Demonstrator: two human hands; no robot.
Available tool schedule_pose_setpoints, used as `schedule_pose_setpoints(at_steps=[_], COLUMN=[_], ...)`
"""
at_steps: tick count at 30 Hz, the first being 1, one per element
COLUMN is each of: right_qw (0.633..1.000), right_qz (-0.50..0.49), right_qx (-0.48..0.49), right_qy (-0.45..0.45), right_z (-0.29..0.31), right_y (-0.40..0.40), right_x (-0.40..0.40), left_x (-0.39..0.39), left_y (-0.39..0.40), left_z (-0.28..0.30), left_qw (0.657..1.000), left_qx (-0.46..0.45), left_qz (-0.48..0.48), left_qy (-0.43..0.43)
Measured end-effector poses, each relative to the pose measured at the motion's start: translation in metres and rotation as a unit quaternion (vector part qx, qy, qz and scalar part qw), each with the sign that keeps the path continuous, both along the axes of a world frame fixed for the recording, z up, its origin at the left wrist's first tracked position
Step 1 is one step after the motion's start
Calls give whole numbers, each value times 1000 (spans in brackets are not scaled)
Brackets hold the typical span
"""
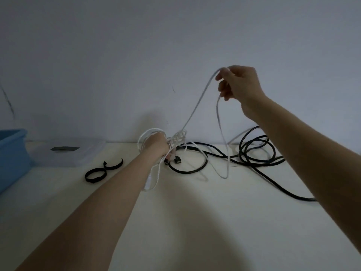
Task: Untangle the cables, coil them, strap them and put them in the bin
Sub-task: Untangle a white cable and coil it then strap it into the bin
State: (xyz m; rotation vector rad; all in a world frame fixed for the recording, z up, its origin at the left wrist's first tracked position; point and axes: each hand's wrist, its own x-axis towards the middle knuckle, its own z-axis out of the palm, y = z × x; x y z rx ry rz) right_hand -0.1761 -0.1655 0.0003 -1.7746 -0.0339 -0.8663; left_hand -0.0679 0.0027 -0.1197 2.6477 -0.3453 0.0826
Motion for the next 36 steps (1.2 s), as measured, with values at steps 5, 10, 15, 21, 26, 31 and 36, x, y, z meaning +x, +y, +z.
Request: schedule_pose_setpoints(at_steps=[5, 10, 15, 21, 26, 31, 36], right_qw=[959, 797, 801, 733, 742, 722, 738], right_qz=[-147, -259, -167, -99, -52, -24, -89], right_qx=[-127, -415, -565, -599, -561, -558, -580], right_qy=[207, 356, 111, 308, 364, 407, 334], right_z=[-19, -36, -47, -91, -102, -118, -122], right_y=[-25, -15, 35, 39, 18, 14, 20], right_x=[3, -6, -1, 14, 16, 17, 13], left_x=[-1, 0, -5, -11, -16, -16, -13], left_y=[1, 3, -1, -2, -2, -8, 0], left_z=[1, 4, 3, -5, -7, -14, -16], left_qw=[1000, 1000, 999, 997, 994, 993, 994], left_qx=[11, 24, 51, 66, 73, 82, 80], left_qz=[3, -5, -15, -35, -40, -51, -41], left_qy=[-1, 16, 12, 37, 69, 64, 59])
